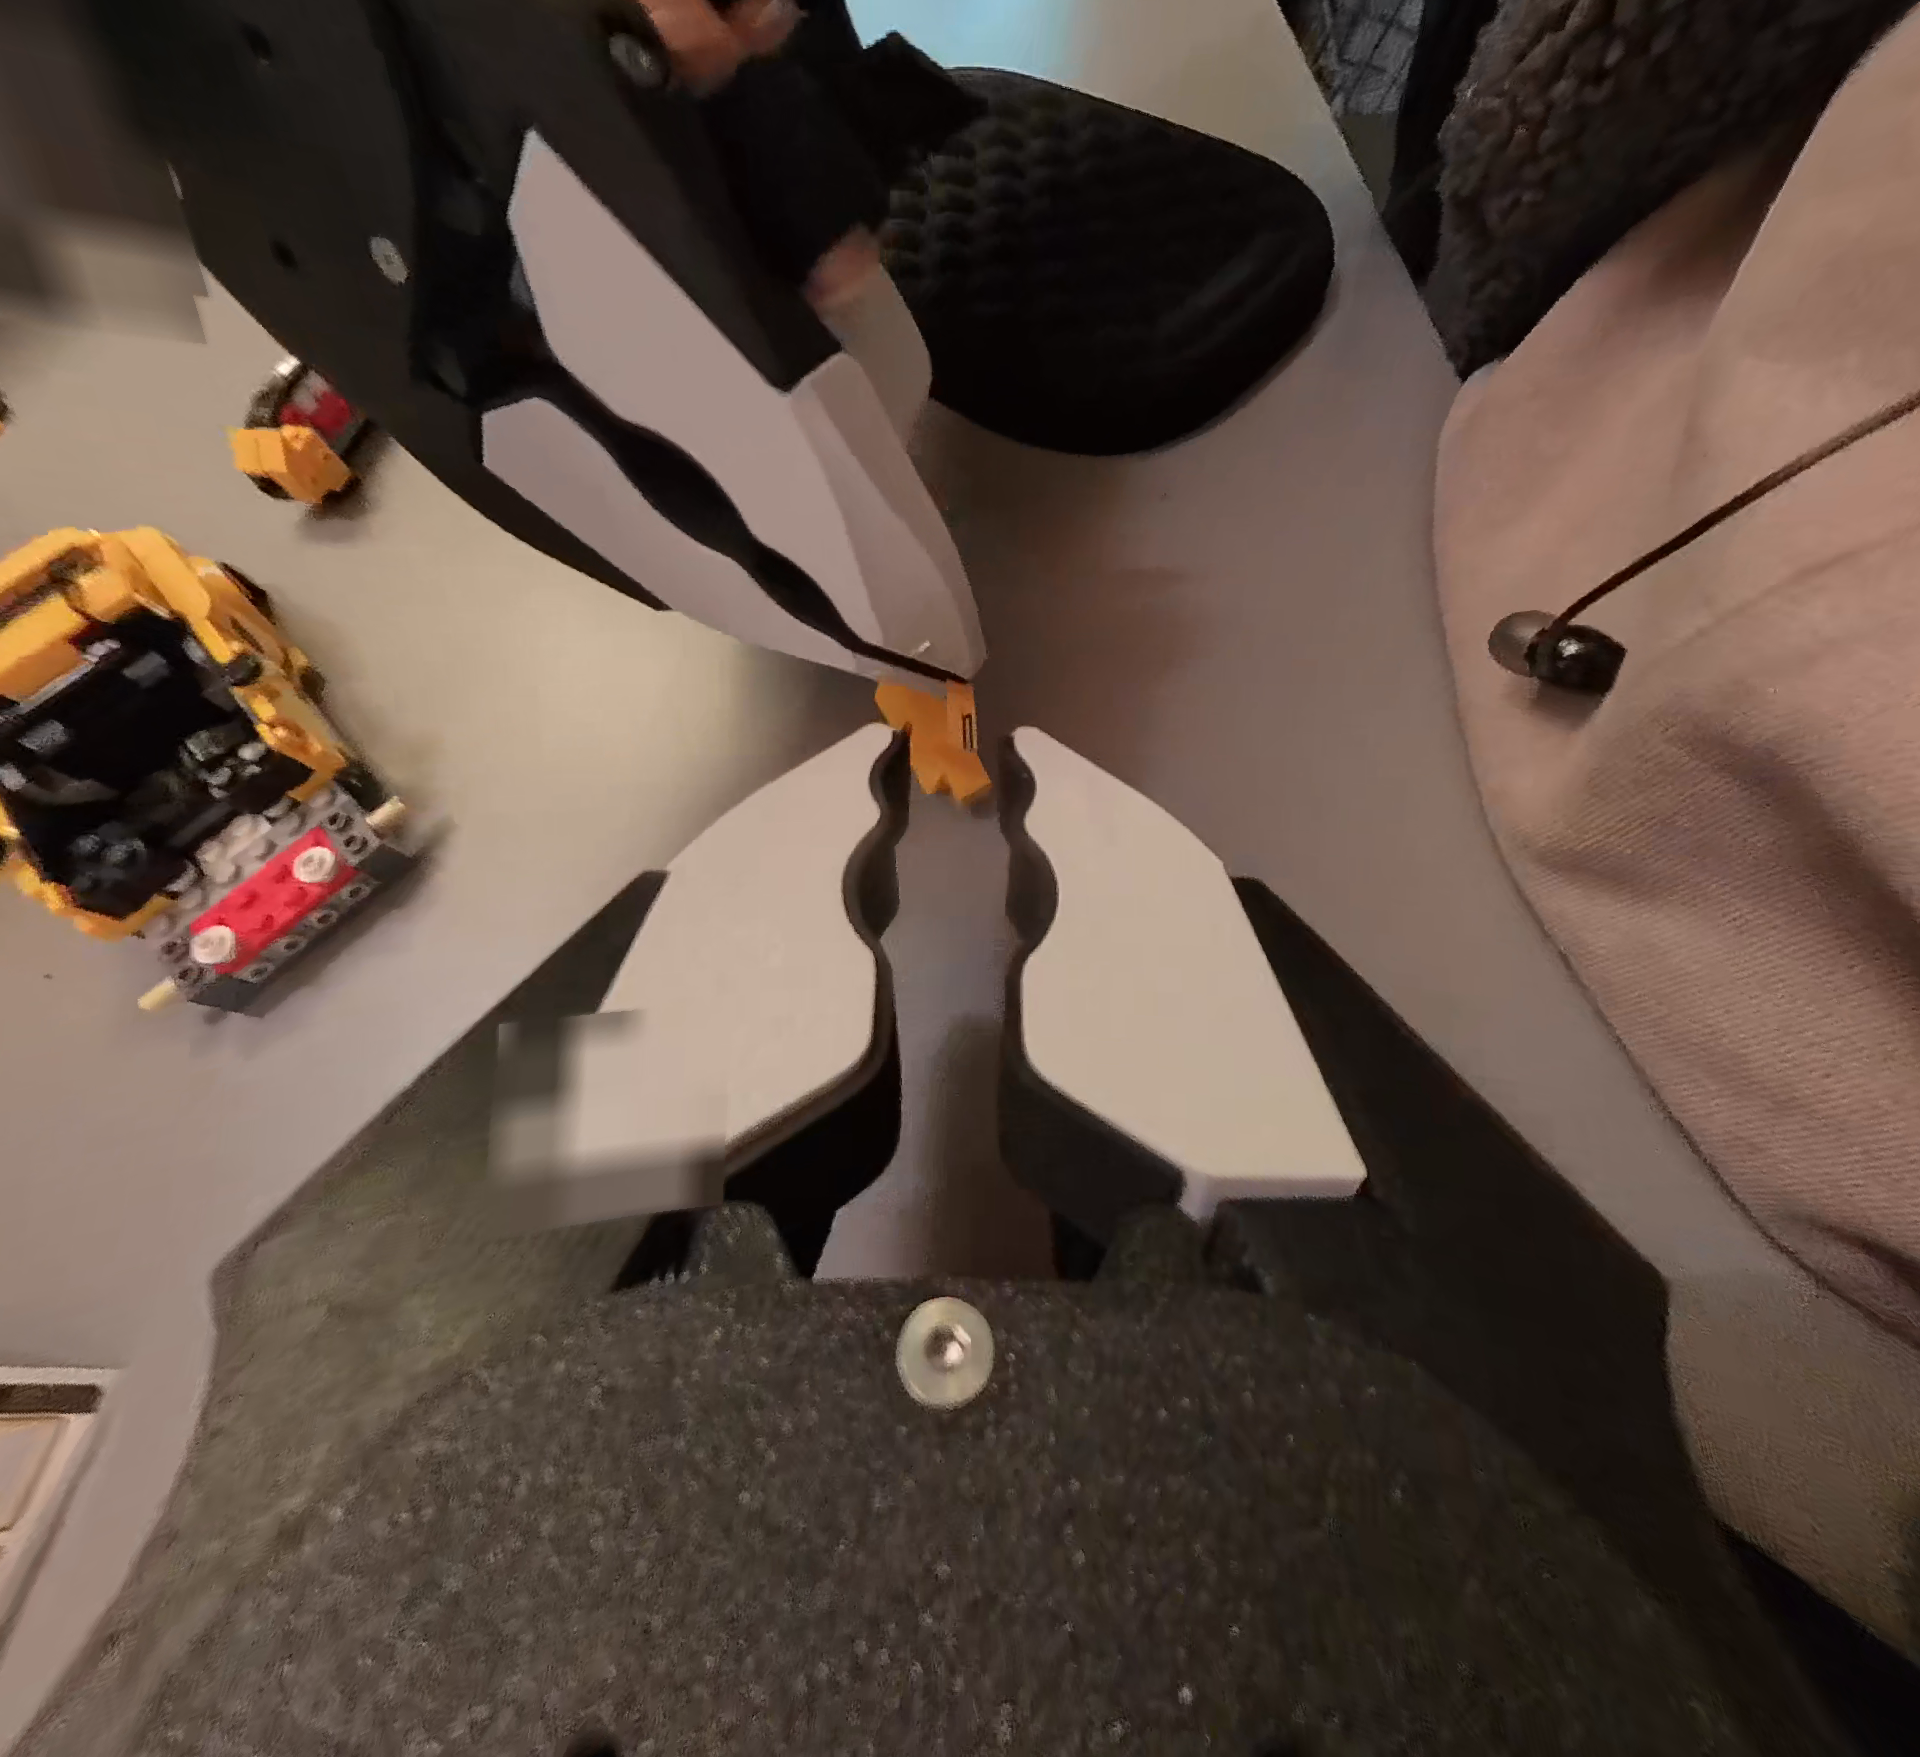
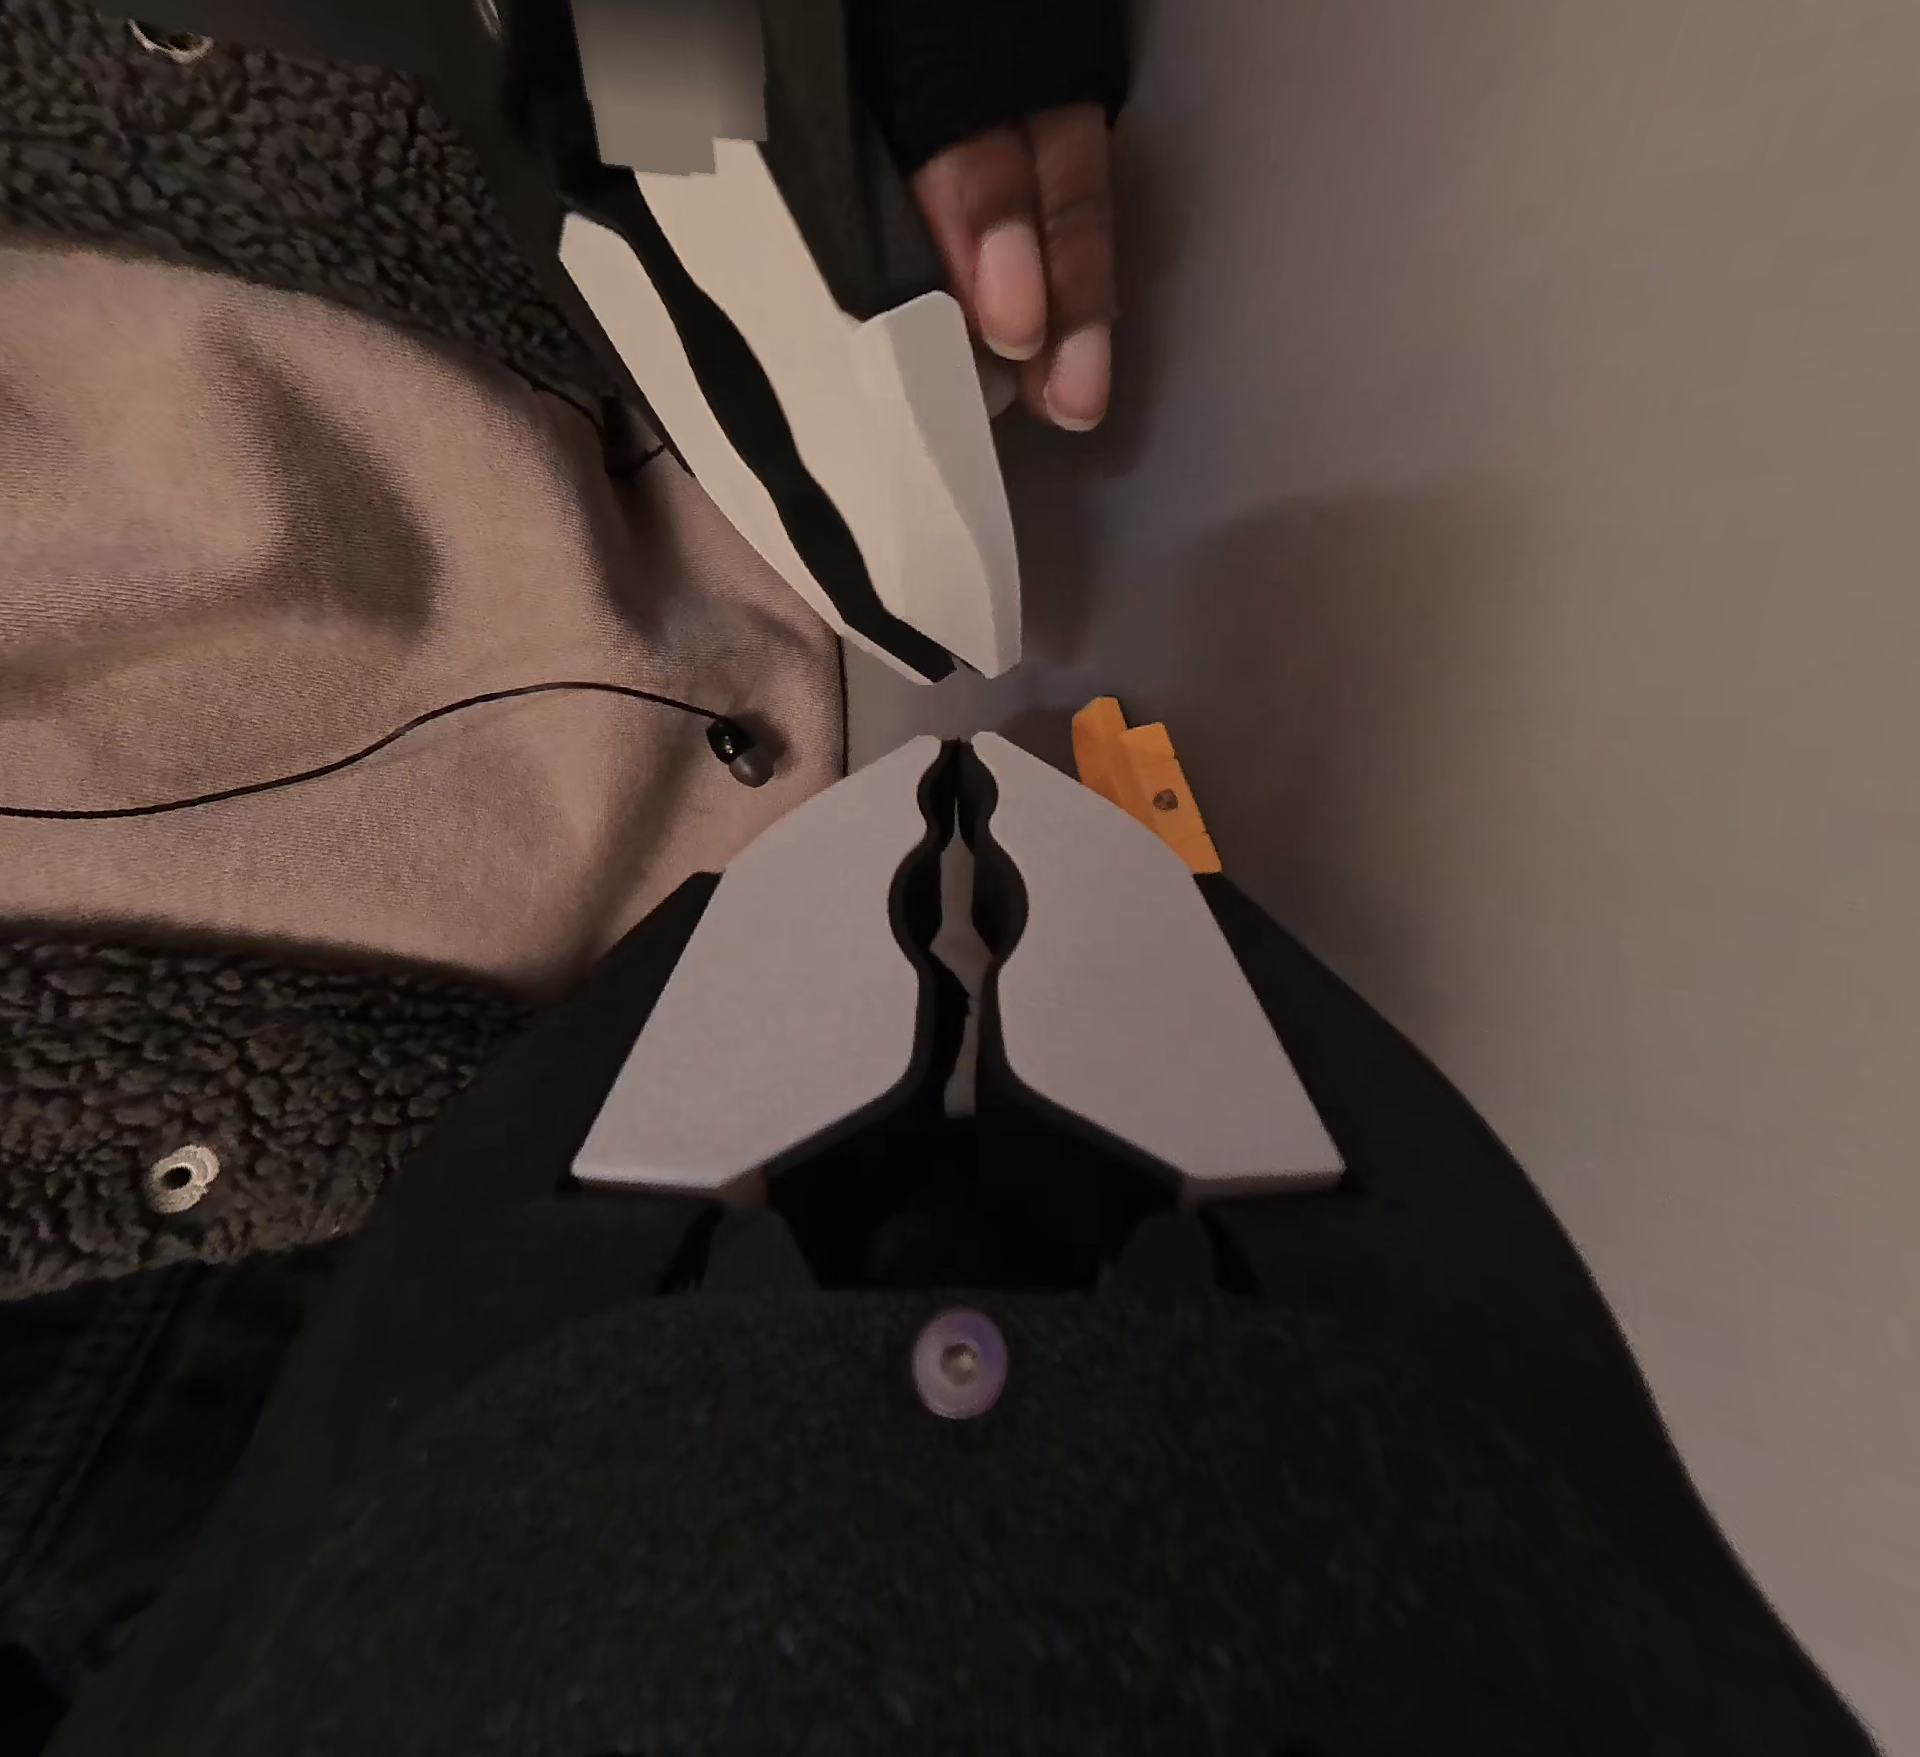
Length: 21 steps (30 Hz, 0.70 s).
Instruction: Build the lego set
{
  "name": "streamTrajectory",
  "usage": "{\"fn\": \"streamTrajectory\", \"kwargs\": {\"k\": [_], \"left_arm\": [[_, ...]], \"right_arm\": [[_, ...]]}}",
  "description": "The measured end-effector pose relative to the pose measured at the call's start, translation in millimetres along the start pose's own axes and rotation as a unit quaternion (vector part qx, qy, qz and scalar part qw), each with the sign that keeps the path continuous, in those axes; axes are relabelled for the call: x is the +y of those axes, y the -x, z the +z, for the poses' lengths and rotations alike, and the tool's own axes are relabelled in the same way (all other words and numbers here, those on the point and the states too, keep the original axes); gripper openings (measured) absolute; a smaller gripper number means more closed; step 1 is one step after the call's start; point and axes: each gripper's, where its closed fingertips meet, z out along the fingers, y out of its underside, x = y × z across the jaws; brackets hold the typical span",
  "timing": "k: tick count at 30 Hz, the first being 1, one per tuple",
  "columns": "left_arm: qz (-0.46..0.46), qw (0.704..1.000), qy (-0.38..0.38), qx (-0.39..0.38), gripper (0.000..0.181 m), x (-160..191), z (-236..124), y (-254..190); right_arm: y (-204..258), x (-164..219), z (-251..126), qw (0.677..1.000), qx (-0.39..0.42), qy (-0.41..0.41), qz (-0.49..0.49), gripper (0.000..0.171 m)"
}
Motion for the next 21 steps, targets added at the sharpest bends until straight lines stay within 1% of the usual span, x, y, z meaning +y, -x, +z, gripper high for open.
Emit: {"fn": "streamTrajectory", "kwargs": {"k": [5,9,14,21], "left_arm": [[0.057,0.998,-0.002,-0.039,0.013,-5.8,-0.7,2.3],[0.084,0.995,0.002,-0.05,0.011,-6.8,0.4,0.6],[0.091,0.994,0.008,-0.054,0.006,-5.8,1.1,0.7],[0.089,0.994,0.01,-0.058,0.004,-5.7,1.3,1.7]], "right_arm": [[3.2,-1.8,-2.3,1.0,-0.019,-0.019,0.007,0.0],[4.4,-2.9,-2.7,0.999,-0.028,-0.027,0.009,0.0],[5.1,-3.1,-2.5,0.999,-0.033,-0.031,0.01,0.0],[4.3,-2.8,-2.7,0.999,-0.035,-0.034,0.011,0.0]]}}
